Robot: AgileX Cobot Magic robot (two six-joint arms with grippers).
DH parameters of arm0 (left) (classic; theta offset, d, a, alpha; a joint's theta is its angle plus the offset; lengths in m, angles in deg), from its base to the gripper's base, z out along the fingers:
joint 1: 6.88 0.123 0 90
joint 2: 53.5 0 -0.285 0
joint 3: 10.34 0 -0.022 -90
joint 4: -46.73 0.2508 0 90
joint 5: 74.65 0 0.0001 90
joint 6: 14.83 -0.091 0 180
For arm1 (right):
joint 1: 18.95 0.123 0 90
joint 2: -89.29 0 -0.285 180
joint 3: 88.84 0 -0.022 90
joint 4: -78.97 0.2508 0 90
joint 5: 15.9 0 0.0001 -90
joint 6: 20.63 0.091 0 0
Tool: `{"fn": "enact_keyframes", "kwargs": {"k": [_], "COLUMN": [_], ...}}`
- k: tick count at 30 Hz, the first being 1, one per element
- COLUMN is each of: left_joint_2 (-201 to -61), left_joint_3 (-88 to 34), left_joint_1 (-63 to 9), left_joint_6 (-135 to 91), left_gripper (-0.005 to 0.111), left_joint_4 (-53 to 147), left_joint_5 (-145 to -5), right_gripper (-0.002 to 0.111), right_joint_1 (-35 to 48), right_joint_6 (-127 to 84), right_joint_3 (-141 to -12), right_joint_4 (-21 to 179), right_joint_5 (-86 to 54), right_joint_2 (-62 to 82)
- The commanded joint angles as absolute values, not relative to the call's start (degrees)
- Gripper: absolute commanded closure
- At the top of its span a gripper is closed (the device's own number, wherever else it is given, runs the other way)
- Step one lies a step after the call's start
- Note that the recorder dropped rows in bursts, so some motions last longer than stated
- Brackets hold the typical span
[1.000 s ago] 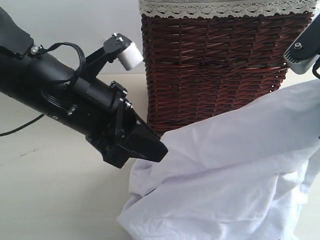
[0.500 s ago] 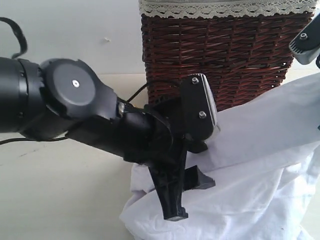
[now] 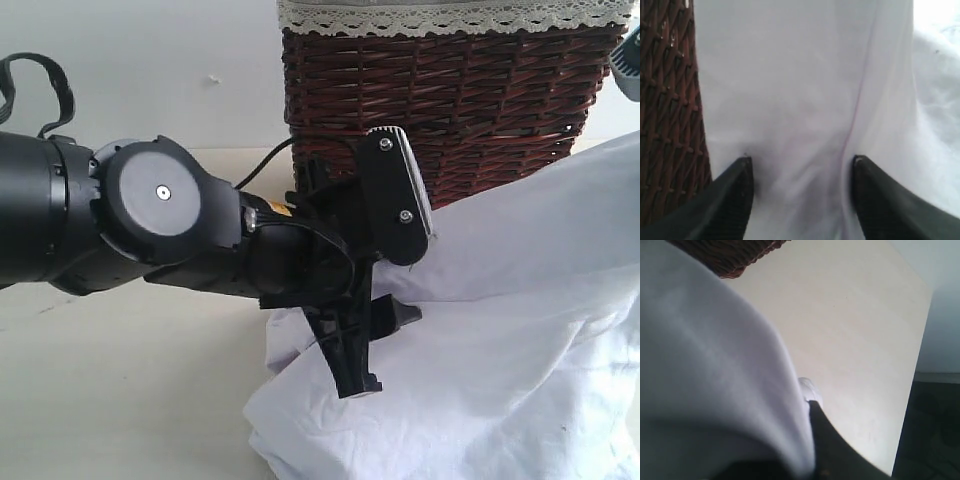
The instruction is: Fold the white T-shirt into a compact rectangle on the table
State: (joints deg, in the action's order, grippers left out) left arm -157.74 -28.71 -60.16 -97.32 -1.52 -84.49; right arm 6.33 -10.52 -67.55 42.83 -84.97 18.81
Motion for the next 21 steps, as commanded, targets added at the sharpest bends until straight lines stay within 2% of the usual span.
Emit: {"fn": "enact_keyframes", "kwargs": {"k": [1,16,21], "left_joint_2": [-155.0,-154.8,-155.9], "left_joint_3": [-28.9,-32.4,-35.6], "left_joint_1": [-60.4,-60.0,-60.0], "left_joint_6": [-96.9,-96.9,-96.7], "left_gripper": [0.049,0.054,0.054], "left_joint_4": [1.0,8.9,11.2], "left_joint_5": [-85.2,-88.0,-79.6], "right_gripper": [0.104,0.104,0.104], "right_joint_1": [6.4,6.4,6.4], "right_joint_6": [-10.3,-10.3,-10.3], "right_joint_3": [-67.6,-67.6,-67.6], "right_joint_4": [42.0,42.0,43.1], "right_joint_5": [-84.6,-85.0,-84.7], "right_joint_2": [19.6,24.3,26.1]}}
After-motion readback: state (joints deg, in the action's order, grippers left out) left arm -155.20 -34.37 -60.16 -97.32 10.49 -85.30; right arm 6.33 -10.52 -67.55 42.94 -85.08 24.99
